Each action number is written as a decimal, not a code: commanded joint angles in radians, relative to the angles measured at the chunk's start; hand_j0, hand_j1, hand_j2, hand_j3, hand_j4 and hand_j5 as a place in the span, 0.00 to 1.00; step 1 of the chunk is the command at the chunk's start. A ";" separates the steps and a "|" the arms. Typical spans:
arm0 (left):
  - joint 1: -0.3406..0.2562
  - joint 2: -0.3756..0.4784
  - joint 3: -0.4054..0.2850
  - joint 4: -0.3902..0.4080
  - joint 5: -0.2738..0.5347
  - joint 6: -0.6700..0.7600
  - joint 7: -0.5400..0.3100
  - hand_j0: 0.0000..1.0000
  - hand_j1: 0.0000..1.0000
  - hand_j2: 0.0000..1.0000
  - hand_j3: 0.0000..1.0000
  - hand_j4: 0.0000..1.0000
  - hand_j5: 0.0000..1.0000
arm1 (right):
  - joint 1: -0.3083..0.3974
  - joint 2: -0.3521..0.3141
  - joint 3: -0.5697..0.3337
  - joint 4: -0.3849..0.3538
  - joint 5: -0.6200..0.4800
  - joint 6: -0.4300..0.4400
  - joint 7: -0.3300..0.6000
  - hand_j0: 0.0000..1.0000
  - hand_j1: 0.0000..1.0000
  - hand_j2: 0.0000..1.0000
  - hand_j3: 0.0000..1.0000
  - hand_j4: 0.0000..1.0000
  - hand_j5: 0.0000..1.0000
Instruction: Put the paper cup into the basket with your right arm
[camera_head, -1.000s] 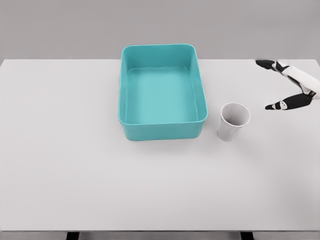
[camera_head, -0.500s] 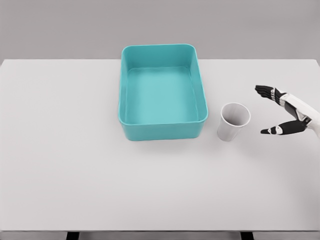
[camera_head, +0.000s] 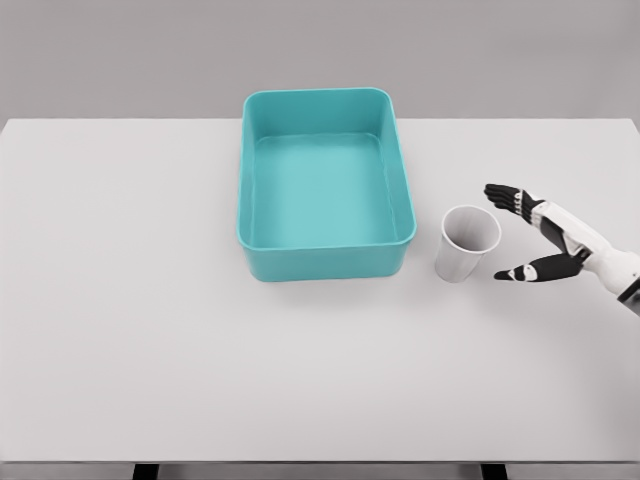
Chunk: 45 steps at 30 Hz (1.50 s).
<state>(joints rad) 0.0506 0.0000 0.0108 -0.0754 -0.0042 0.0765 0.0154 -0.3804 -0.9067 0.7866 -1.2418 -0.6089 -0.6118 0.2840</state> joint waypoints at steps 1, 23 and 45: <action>0.000 0.000 0.000 0.000 0.000 0.000 0.000 1.00 1.00 1.00 1.00 1.00 1.00 | 0.000 0.006 -0.001 -0.001 -0.006 0.001 0.000 1.00 1.00 1.00 1.00 1.00 1.00; 0.000 0.000 0.000 0.000 0.000 0.000 0.000 1.00 1.00 1.00 1.00 1.00 1.00 | -0.008 0.058 -0.003 0.015 -0.005 0.001 0.000 1.00 1.00 1.00 1.00 1.00 1.00; 0.000 0.000 0.000 0.000 0.000 0.000 0.000 1.00 1.00 1.00 1.00 1.00 1.00 | -0.020 0.123 -0.001 0.047 0.001 0.001 0.000 1.00 1.00 1.00 1.00 1.00 1.00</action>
<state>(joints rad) 0.0506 0.0000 0.0108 -0.0754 -0.0042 0.0765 0.0155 -0.4004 -0.7867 0.7864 -1.1938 -0.6035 -0.6116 0.2839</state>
